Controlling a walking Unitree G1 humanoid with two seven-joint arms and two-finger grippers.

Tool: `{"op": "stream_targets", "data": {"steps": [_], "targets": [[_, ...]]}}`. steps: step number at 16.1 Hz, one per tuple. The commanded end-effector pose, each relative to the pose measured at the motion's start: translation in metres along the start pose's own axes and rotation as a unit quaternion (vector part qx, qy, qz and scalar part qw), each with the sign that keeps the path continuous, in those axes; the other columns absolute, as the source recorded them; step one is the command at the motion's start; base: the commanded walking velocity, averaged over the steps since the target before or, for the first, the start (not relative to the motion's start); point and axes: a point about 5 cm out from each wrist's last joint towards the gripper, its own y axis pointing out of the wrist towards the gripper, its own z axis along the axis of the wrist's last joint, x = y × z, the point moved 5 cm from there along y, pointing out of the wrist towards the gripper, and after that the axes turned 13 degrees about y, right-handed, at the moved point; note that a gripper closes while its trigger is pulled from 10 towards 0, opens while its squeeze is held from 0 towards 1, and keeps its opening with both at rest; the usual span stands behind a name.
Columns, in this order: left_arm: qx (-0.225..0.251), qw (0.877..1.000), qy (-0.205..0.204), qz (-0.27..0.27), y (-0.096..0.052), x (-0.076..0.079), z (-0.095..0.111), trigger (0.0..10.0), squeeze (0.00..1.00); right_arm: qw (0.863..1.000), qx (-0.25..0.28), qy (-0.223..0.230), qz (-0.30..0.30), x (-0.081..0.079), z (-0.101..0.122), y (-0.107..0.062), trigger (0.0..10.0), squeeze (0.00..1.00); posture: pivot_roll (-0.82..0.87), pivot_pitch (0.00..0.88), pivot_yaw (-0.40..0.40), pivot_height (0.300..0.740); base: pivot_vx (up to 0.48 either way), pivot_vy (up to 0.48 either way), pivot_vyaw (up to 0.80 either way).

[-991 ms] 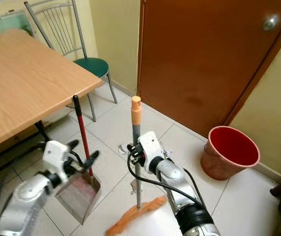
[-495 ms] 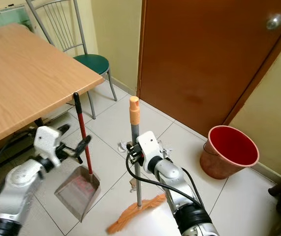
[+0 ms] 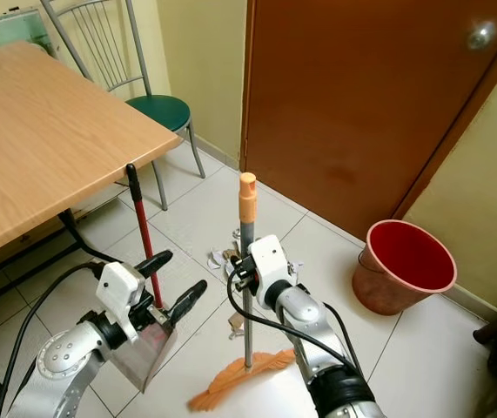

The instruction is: Sweep floor

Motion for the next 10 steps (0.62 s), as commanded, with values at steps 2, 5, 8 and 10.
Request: {"op": "stream_targets", "data": {"steps": [2,5,8,10], "targets": [[0.000,1.000,0.003,-0.001,0.002,0.002,0.004,10.0,0.00,1.000,0.019,-0.004,0.000,0.000,0.011,0.003,10.0,0.00,0.09,0.102,-0.039,0.740,0.000,0.000,0.00],[0.010,1.000,0.003,-0.001,0.007,-0.007,0.009,10.0,0.00,0.998,0.022,-0.004,0.054,-0.019,0.013,0.002,10.0,0.00,0.08,0.101,-0.037,0.740,0.000,0.000,0.00],[0.015,1.000,0.012,-0.012,0.014,-0.009,0.011,10.0,0.00,0.995,0.022,-0.017,0.091,-0.034,0.017,0.002,10.0,0.00,0.08,0.099,-0.033,0.740,0.000,0.000,0.00],[0.018,0.999,0.012,-0.023,0.019,-0.006,0.013,10.0,0.00,0.994,0.022,-0.021,0.103,-0.042,0.017,0.004,10.0,0.00,0.08,0.099,-0.033,0.740,0.000,0.000,0.00]]}}
